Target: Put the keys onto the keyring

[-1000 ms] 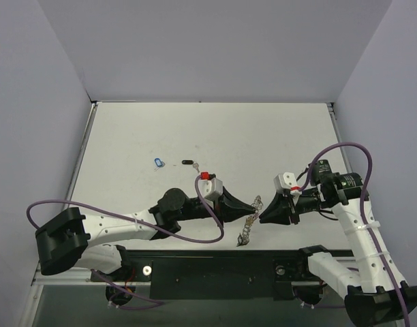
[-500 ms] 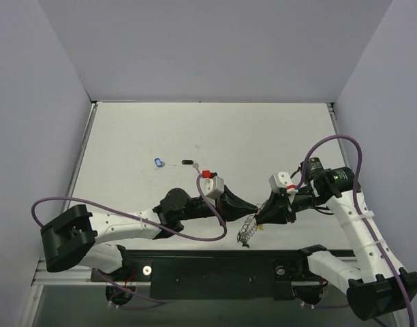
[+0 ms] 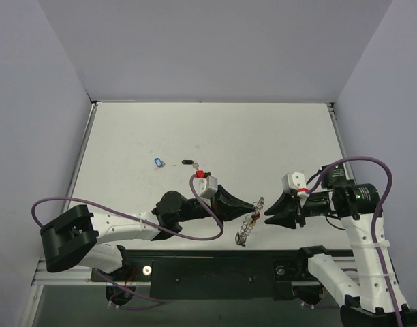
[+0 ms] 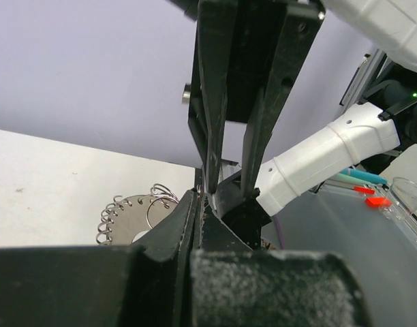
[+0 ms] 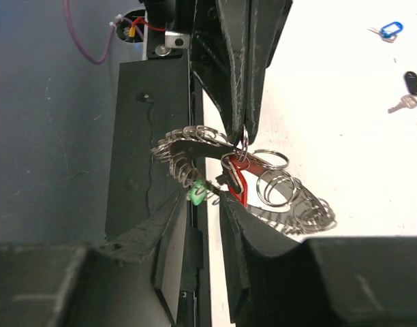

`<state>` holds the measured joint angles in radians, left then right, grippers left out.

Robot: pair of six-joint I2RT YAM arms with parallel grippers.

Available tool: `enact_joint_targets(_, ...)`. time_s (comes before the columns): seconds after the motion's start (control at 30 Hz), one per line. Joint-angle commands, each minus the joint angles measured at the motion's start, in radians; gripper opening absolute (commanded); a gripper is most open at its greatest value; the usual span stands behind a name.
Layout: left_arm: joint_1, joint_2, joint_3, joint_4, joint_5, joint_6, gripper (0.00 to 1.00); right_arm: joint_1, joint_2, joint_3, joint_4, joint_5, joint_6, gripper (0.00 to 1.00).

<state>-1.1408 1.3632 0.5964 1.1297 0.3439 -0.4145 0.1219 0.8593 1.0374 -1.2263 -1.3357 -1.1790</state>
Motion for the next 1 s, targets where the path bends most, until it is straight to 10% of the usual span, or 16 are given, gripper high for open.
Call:
enact_joint_targets(0.0, 0.01, -0.068, 0.011, 0.016, 0.024, 0.02, 0.0, -0.024, 0.007, 0.087, -0.036, 0.017, 0.084, 0.24)
enact_joint_targets(0.53, 0.01, -0.052, 0.016, 0.024, 0.04, 0.023, 0.0, 0.114, 0.173, 0.23, -0.073, 0.066, 0.028, 0.31)
enact_joint_targets(0.97, 0.01, -0.012, 0.028, 0.07, 0.033, 0.006, 0.0, 0.18, 0.219, 0.188, -0.013, 0.073, 0.077, 0.18)
